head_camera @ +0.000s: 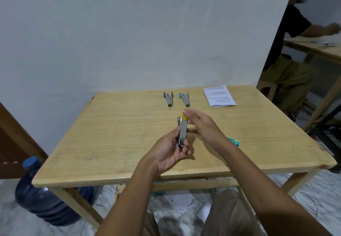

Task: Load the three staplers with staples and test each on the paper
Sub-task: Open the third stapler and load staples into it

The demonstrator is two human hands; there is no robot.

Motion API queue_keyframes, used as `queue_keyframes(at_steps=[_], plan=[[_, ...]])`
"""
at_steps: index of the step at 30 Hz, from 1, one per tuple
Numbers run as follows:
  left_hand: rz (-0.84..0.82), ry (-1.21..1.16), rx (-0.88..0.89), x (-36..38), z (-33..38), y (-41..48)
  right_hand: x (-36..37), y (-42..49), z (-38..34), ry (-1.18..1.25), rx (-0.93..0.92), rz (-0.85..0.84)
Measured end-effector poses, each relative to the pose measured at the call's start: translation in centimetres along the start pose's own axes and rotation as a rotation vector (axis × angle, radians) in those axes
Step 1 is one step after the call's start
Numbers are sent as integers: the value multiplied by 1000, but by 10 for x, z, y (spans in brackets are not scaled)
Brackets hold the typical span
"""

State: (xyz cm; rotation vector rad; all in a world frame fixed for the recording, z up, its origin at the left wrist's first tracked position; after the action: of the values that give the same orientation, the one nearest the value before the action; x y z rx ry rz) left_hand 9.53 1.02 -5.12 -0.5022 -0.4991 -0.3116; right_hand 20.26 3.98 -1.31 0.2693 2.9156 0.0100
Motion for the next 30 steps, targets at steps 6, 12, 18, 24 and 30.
queue_keyframes(at_steps=[6,12,18,24,30], plan=[[-92,-31,6,8,2,-2,15,-6,0,278,169,-90],[-99,-82,4,6,2,-1,15,-7,1,307,153,-33],[-95,-69,4,7,1,-1,14,-11,0,371,168,5],[-80,-43,19,6,1,-2,9,-19,-6,317,144,38],[69,169,55,5,2,9,-39,-21,-17,299,100,197]])
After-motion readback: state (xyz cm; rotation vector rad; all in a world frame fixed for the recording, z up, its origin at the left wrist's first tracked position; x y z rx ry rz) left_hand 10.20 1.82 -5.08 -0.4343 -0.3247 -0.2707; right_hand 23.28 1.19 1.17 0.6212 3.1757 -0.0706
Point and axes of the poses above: each hand's wrist, its own y-axis towards the middle knuckle, its own x-axis out of the palm, z = x × y, the point moved 8 cm from there along y, towards the middle knuckle, and after that the axes turned 10 degrees about z, right-handed, at the moved point
